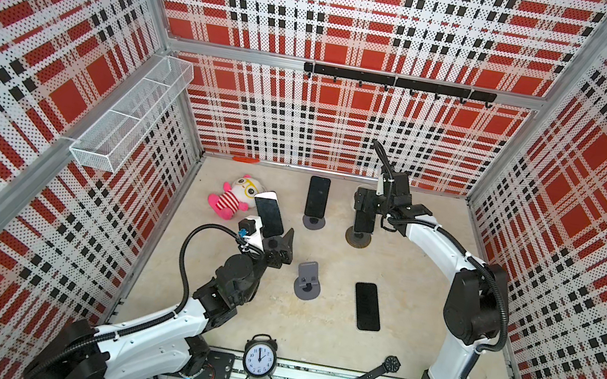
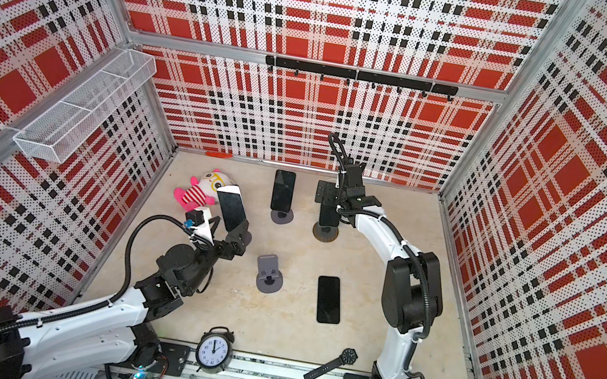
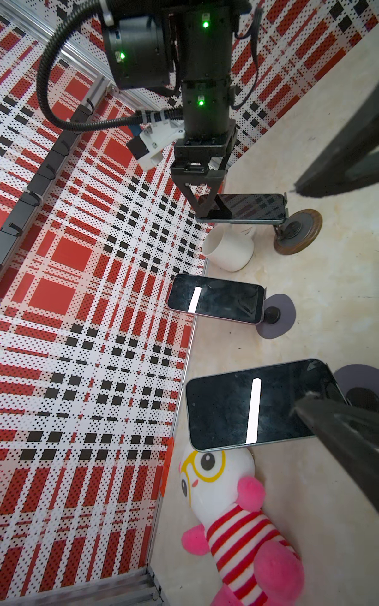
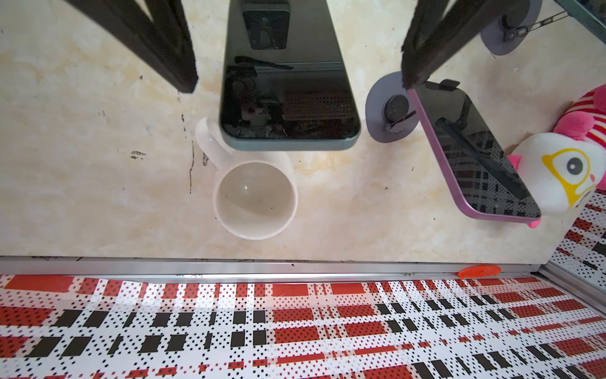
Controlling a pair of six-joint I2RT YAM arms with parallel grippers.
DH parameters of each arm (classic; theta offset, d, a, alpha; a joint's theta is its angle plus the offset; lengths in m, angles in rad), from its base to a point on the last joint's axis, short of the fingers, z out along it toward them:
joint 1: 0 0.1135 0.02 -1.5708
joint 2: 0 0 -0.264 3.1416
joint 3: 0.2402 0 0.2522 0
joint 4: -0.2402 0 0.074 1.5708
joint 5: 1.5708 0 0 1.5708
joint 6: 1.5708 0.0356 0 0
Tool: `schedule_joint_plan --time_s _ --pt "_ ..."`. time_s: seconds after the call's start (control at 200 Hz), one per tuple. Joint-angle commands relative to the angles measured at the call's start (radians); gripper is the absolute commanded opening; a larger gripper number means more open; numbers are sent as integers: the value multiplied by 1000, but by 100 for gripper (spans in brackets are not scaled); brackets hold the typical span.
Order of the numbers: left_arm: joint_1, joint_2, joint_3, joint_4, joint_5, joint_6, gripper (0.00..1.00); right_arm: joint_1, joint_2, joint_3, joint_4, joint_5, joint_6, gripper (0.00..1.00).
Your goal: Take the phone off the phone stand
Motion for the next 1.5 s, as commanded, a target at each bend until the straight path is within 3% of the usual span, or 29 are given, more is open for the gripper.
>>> schedule_joint_plan --time_s 0.0,0.882,1.498 --pt "-9 -8 -10 26 -15 18 98 -5 28 28 -53 20 7 100" --pt "-11 18 -9 26 -15 20 98 -4 91 32 -62 45 40 89" --pt "-11 0 -17 24 -21 22 98 22 41 -4 -35 117 46 82"
